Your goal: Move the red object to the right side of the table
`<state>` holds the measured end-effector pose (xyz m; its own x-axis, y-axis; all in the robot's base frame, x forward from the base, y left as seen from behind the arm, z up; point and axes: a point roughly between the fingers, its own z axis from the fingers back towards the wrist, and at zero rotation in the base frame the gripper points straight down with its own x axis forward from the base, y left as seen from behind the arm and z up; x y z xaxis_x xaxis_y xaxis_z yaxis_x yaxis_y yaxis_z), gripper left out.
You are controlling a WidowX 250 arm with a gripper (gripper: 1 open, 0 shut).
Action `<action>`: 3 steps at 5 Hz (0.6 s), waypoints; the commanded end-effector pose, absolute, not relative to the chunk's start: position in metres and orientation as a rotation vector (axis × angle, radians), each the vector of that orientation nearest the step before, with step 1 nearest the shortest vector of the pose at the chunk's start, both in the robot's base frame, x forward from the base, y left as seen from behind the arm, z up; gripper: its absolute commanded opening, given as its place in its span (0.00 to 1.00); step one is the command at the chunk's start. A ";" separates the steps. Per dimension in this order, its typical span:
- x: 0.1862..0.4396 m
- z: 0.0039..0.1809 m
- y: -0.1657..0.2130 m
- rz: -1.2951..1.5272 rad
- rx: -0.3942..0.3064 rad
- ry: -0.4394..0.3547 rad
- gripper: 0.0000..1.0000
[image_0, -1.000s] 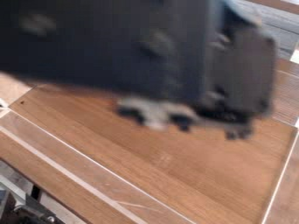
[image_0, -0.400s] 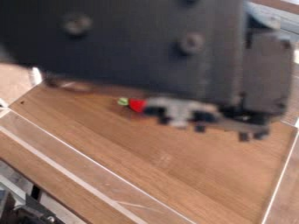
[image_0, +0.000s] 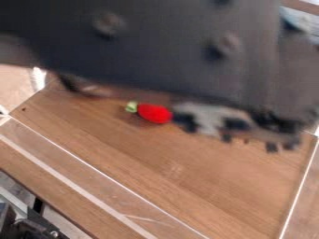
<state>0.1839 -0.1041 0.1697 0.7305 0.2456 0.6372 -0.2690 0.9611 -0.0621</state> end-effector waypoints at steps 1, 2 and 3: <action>0.190 0.176 -0.115 0.311 -0.014 -0.705 0.00; 0.186 0.178 -0.107 0.329 -0.028 -0.695 0.00; 0.184 0.181 -0.098 0.344 -0.034 -0.686 0.00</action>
<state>0.1814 -0.0975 0.1766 0.7251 0.3238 0.6078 -0.3029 0.9426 -0.1408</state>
